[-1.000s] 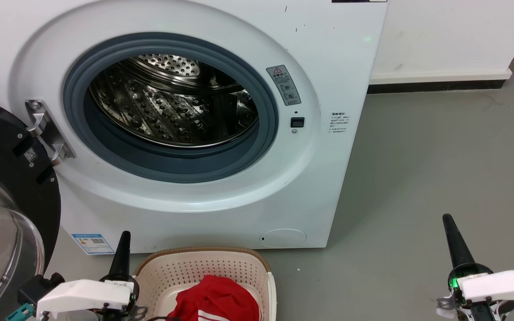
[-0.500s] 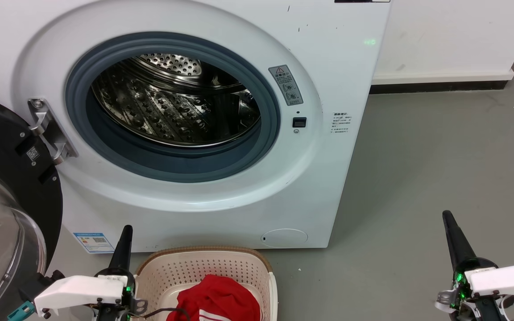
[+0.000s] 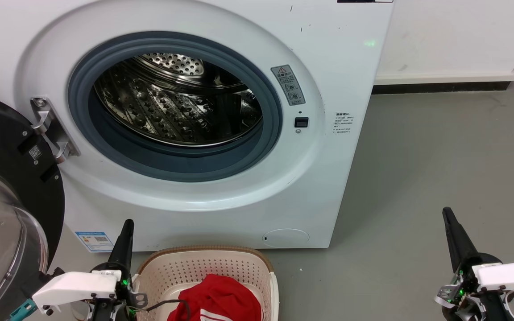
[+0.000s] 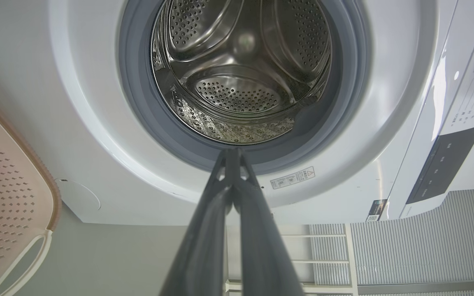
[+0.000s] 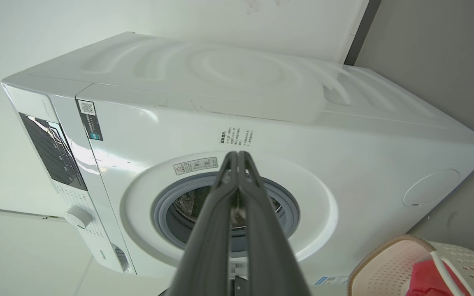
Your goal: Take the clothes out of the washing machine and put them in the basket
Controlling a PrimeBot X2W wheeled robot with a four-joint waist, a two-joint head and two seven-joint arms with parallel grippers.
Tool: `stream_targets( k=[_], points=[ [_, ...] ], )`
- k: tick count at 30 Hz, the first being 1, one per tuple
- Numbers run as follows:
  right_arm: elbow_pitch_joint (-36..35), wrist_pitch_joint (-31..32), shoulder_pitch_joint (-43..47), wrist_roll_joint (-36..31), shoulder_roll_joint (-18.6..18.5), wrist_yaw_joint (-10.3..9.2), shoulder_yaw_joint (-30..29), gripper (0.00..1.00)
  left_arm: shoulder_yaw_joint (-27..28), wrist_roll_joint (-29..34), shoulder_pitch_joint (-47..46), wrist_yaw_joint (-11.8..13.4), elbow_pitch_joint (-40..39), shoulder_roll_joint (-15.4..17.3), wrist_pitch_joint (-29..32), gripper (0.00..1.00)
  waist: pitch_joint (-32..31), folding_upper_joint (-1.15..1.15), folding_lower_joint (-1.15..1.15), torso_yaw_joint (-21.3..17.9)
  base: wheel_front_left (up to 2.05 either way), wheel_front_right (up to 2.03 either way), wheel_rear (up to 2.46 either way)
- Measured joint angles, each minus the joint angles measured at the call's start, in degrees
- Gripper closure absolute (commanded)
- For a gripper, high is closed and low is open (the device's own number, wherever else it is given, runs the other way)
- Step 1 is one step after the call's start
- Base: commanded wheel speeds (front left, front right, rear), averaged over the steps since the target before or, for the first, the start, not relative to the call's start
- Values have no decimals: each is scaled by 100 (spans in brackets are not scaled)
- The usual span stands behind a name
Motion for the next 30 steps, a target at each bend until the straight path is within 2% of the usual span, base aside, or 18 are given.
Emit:
stream_targets(
  k=[21, 30],
  points=[
    [183, 244, -200, 868, 15, 0, -99, 100, 41, -890, -148, -85, 96, 2, 213, 100, 1, 0, 0, 47, 0, 0, 0],
    [189, 264, -202, 881, 33, 0, -123, 100, 42, -911, -158, -93, 102, 3, 220, 100, 1, 0, 0, 48, 0, 0, 0]
  ],
)
